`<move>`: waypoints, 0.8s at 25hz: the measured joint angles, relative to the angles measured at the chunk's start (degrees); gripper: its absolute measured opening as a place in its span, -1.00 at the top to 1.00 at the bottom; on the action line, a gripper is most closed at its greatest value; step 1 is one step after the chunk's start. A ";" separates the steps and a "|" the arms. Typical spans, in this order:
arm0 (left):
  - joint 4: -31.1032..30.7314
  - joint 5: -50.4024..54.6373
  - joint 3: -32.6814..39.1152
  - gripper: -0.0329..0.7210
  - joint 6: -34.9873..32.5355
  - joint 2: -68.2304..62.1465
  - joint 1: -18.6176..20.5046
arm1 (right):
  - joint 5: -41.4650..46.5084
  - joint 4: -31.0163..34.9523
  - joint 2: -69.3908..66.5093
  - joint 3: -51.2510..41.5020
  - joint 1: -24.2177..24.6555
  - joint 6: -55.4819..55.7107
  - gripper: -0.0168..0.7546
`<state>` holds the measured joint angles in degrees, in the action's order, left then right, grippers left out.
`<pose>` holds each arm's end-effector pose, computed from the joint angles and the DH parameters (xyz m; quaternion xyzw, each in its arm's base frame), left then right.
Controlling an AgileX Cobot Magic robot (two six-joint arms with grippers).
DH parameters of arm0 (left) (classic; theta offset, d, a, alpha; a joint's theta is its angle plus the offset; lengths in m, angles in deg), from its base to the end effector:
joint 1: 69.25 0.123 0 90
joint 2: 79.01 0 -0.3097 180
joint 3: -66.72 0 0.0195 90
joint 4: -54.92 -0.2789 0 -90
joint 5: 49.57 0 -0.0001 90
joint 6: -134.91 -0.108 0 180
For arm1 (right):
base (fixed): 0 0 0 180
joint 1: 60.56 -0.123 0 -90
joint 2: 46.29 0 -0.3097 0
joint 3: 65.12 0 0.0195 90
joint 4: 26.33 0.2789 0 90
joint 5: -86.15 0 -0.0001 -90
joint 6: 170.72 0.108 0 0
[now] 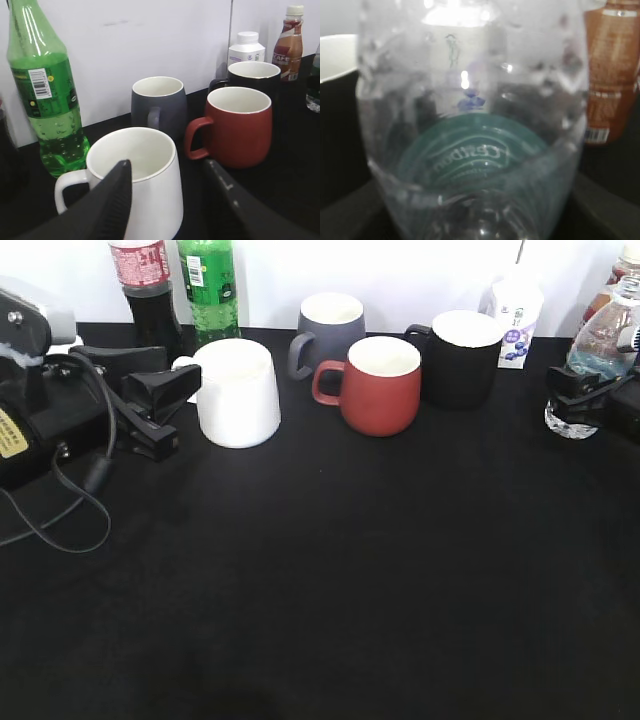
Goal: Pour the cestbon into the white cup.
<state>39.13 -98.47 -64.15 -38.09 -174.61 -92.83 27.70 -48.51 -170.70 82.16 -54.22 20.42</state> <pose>0.2772 -0.1451 0.2019 0.2410 0.7078 -0.1908 0.6361 0.4032 -0.0099 0.1101 -0.0679 0.7636 0.0855 0.6364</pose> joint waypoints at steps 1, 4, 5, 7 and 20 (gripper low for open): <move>0.00 0.00 0.00 -0.01 0.00 0.00 0.00 | 0.28 0.00 0.00 0.04 0.00 0.06 -0.43; 0.00 0.38 0.00 -0.01 0.00 0.91 0.00 | 6.42 -0.99 1.59 -0.01 0.00 1.81 -0.70; 0.00 0.95 0.00 -0.01 0.00 1.45 0.00 | 8.35 -1.64 3.30 -0.01 0.00 2.49 -0.70; 0.00 1.55 0.05 -0.01 0.00 1.91 0.00 | 12.19 -2.55 6.51 -0.15 0.00 3.42 -0.71; 10.16 38.25 0.05 -0.01 1.07 11.41 0.00 | 46.90 -6.88 35.44 -12.33 -0.48 31.82 -0.64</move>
<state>49.29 -60.22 -64.10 -37.03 -163.20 -92.83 74.60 -55.38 -135.26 69.83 -54.70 52.23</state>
